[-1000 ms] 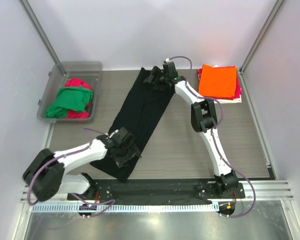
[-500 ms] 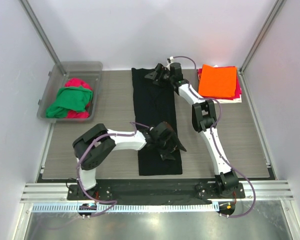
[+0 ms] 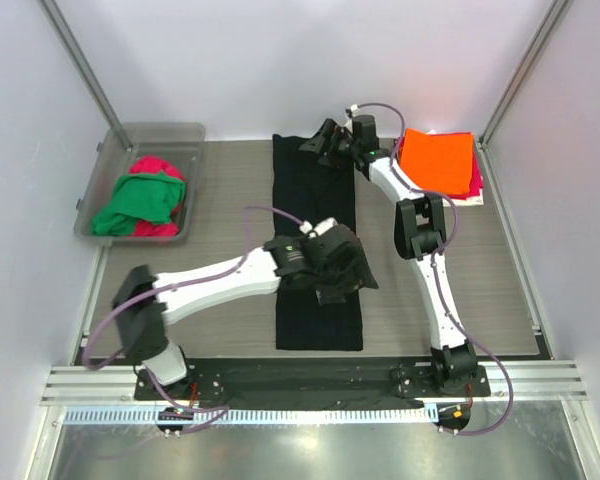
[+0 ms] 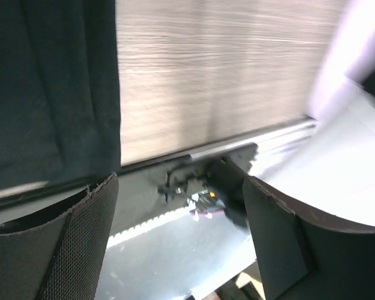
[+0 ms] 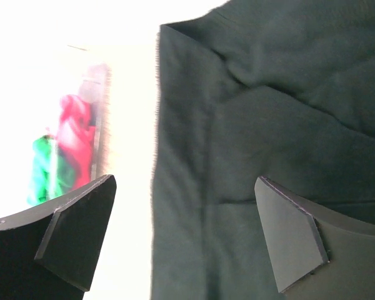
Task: Fold and stack the t-shirts
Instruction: Fold the tshirt
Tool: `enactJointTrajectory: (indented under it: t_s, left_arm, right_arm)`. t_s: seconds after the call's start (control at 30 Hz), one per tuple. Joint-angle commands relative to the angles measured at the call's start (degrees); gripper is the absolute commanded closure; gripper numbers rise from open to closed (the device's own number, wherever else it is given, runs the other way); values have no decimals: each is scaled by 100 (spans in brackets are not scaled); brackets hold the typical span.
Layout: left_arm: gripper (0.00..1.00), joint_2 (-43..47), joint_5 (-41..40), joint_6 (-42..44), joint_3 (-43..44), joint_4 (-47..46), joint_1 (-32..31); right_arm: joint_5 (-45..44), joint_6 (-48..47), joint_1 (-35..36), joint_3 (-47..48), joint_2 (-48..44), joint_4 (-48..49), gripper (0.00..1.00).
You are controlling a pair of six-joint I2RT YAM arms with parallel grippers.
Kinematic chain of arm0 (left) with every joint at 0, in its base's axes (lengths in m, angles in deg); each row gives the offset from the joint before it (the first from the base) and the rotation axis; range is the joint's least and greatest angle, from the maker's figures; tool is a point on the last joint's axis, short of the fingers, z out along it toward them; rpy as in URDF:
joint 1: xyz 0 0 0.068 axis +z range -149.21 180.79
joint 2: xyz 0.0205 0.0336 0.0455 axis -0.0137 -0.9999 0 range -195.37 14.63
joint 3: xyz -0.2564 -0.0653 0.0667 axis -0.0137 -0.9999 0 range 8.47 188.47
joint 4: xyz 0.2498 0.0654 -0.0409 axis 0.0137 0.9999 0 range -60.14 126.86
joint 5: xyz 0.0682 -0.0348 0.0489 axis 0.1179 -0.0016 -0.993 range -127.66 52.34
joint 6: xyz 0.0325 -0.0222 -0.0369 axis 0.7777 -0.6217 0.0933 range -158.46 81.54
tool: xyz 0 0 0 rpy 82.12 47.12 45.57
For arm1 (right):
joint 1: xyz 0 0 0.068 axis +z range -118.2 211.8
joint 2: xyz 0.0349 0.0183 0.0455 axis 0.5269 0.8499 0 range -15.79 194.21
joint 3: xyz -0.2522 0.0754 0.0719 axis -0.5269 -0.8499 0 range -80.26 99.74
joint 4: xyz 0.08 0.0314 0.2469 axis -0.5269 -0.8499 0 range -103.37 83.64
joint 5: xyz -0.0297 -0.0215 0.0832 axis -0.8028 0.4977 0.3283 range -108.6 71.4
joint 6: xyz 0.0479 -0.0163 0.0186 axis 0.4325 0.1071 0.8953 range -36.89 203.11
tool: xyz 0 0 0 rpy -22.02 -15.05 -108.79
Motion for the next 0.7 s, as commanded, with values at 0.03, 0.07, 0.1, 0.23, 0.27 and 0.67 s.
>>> enactJointTrajectory:
  t_s: [0.03, 0.07, 0.1, 0.23, 0.27, 0.67]
  left_arm:
    - [18, 1104, -1304, 332, -81, 1517, -44]
    - [18, 1297, -1619, 359, -143, 1649, -44]
    - [18, 1456, -1822, 368, -274, 1763, -44]
    - [18, 2369, -2351, 385, -810, 2063, 0]
    - [18, 2719, -2412, 359, -942, 2072, 0]
    - [25, 4173, -1966, -221, -3543, 1194, 79]
  right_arm:
    - [105, 11, 0, 100, -1495, -245, 0]
    - [26, -42, 1, -50, -1697, -455, 0]
    - [-105, -129, 1, -225, -2238, -622, 0]
    - [-983, -455, 9, -2179, -4006, -1475, 0]
    - [-1185, -473, 35, -2570, -4367, -1894, 1]
    - [-3376, 957, 1852, -9057, -9929, -3559, 4]
